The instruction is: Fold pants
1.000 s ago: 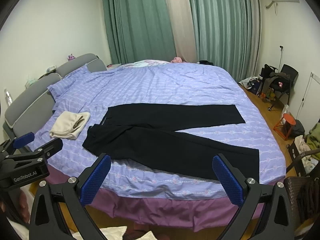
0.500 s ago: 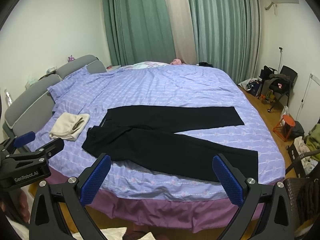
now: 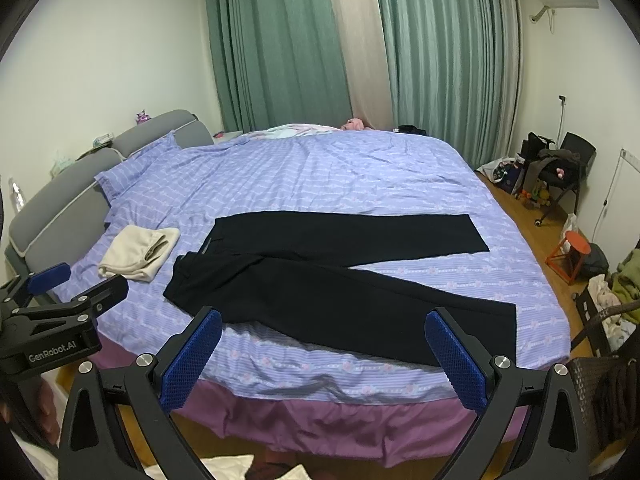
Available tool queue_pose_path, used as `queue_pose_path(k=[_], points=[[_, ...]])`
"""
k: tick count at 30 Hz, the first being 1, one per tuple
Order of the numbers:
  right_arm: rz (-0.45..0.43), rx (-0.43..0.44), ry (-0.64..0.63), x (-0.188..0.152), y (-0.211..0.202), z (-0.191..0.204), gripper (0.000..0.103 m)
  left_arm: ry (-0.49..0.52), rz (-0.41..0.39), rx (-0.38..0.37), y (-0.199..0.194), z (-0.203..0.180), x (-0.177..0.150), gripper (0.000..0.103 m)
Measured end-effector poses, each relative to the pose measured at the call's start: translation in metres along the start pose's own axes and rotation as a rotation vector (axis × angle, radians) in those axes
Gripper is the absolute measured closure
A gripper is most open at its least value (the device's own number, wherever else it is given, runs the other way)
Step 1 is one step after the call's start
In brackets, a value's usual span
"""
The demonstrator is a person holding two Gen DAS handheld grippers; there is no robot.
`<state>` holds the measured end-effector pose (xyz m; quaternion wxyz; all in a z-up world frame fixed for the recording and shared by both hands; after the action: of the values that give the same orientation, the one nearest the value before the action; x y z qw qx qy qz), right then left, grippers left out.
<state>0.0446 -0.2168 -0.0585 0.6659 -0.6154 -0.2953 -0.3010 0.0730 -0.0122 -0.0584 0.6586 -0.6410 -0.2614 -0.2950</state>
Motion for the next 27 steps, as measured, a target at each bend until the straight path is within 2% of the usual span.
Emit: queue_pose_path(k=[27], points=[[0.002,-0.001,-0.003,0.0006,0.0012,-0.0009,0.001,-0.004,0.004,-0.005,0.0025,0.0026,0.0016,0.000]])
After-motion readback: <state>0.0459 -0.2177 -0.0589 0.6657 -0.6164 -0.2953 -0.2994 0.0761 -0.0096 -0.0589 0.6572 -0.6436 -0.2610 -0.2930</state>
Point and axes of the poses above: each gripper's, at about its wrist camera, not at the fingertips, and y roughly the way its jaws point, z to its left, x to its top, the point moved 10 cm from there along y, roughly the way its jaws point, and after that the axes turned 2 degrees about z, right-handed, at the moved point
